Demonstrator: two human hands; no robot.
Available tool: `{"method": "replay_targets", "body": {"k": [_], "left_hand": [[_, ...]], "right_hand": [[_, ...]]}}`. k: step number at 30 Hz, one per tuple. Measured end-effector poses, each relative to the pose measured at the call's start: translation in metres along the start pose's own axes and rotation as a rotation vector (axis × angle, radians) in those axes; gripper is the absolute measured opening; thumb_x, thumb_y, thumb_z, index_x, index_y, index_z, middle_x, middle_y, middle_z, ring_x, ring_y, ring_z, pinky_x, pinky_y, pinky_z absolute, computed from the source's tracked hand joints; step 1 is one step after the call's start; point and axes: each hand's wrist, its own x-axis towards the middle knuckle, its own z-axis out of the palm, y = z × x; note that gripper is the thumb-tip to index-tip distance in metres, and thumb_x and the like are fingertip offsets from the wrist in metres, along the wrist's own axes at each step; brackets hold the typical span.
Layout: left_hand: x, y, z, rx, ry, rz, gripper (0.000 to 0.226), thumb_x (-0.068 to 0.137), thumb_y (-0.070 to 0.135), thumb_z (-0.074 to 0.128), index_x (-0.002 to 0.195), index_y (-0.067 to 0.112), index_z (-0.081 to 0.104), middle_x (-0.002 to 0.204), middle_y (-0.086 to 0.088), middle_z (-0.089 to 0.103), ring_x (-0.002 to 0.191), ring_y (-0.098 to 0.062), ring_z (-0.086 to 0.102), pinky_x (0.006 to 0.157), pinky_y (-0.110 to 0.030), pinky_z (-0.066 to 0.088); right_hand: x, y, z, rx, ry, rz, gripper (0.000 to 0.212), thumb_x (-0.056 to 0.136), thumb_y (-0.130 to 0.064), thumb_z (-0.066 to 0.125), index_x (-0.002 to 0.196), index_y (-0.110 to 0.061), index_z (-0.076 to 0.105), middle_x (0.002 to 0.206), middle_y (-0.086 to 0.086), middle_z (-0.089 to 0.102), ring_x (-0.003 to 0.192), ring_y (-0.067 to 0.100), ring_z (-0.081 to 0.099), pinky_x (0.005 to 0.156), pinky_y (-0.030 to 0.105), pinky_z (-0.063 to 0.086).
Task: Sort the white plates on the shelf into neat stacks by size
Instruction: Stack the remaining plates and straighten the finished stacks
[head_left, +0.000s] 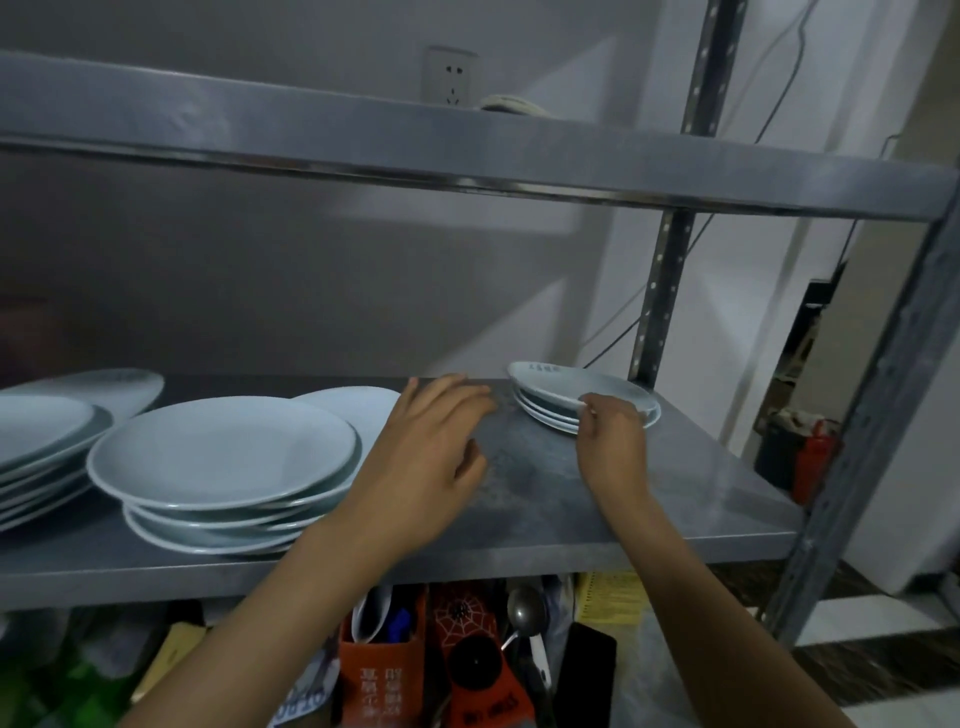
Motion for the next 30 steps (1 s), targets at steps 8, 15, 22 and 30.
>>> {"method": "replay_targets", "body": {"k": [8, 15, 22, 30], "left_hand": [[-0.005, -0.007, -0.021, -0.018, 0.063, -0.013, 0.042, 0.083, 0.011, 0.054, 0.125, 0.012, 0.057, 0.132, 0.000, 0.055, 0.133, -0.016, 0.037, 0.113, -0.037, 0.028], [-0.014, -0.016, -0.049, -0.004, 0.203, -0.128, 0.047, 0.089, 0.007, 0.059, 0.135, 0.014, 0.049, 0.142, 0.000, 0.047, 0.136, -0.009, 0.029, 0.107, -0.003, 0.008], [-0.032, -0.042, -0.087, 0.090, 0.394, -0.202, 0.043, 0.091, 0.010, 0.061, 0.133, 0.012, 0.051, 0.138, -0.004, 0.051, 0.133, -0.020, 0.038, 0.111, -0.015, 0.018], [-0.065, -0.077, -0.152, 0.258, 0.507, -0.244, 0.020, 0.088, 0.010, 0.066, 0.107, 0.006, 0.065, 0.107, -0.007, 0.063, 0.103, -0.024, 0.054, 0.092, -0.018, 0.033]], "right_hand": [[-0.001, -0.040, -0.022, 0.151, 0.235, -0.125, 0.012, 0.093, -0.003, 0.056, 0.091, -0.001, 0.068, 0.088, 0.013, 0.067, 0.086, 0.028, 0.059, 0.082, 0.034, 0.043], [-0.014, -0.107, -0.027, 0.363, 0.242, -0.292, 0.013, 0.092, -0.003, 0.058, 0.100, -0.003, 0.068, 0.097, 0.004, 0.066, 0.098, 0.013, 0.055, 0.090, 0.031, 0.044], [-0.036, -0.179, -0.012, 0.513, 0.206, -0.462, 0.013, 0.091, 0.001, 0.061, 0.100, -0.001, 0.069, 0.099, 0.006, 0.067, 0.098, 0.015, 0.058, 0.091, 0.041, 0.048], [-0.062, -0.258, 0.027, 0.626, 0.140, -0.553, 0.013, 0.090, 0.002, 0.061, 0.099, 0.002, 0.069, 0.099, 0.011, 0.068, 0.098, 0.029, 0.063, 0.101, 0.033, 0.043]]}}
